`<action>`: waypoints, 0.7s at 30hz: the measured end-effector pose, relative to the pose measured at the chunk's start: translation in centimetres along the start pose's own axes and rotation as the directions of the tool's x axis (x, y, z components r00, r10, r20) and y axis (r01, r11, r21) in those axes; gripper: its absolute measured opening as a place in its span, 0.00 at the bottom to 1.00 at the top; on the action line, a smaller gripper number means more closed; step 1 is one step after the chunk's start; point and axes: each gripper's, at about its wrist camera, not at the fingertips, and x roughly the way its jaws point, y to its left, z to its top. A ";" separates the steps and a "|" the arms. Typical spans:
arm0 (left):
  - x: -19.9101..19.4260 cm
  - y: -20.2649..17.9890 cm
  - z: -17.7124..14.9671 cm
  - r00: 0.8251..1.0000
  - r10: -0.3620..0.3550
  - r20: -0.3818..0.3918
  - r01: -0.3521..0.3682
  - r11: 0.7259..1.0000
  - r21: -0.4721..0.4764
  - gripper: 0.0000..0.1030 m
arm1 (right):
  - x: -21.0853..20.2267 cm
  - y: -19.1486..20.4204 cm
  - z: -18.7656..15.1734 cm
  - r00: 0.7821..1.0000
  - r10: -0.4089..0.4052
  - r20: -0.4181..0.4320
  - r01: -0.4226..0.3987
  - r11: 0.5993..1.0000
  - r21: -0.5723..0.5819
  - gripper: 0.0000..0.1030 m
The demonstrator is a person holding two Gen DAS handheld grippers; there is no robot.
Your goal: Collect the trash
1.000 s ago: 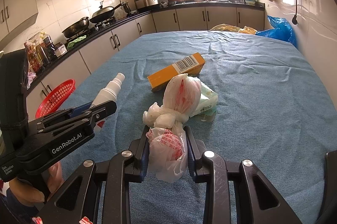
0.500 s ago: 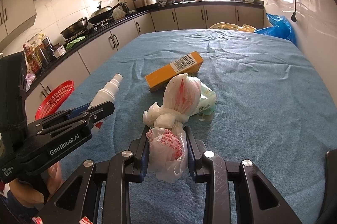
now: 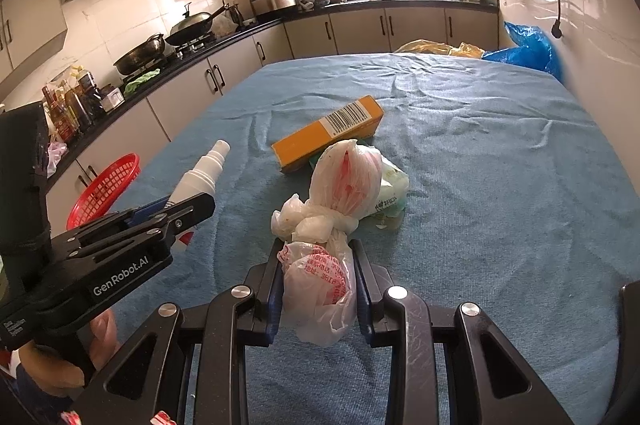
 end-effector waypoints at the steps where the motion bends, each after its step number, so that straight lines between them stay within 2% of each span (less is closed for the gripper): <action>1: 0.0 0.1 0.0 1.000 -0.001 -0.001 0.001 1.000 -0.001 0.28 | 0.0 0.1 0.0 1.000 0.001 0.001 -0.001 1.000 -0.003 0.32; 21: 0.0 0.3 0.0 1.000 -0.005 -0.011 0.005 1.000 -0.025 0.28 | 0.3 -0.2 0.1 1.000 -0.018 -0.006 0.018 1.000 0.016 0.31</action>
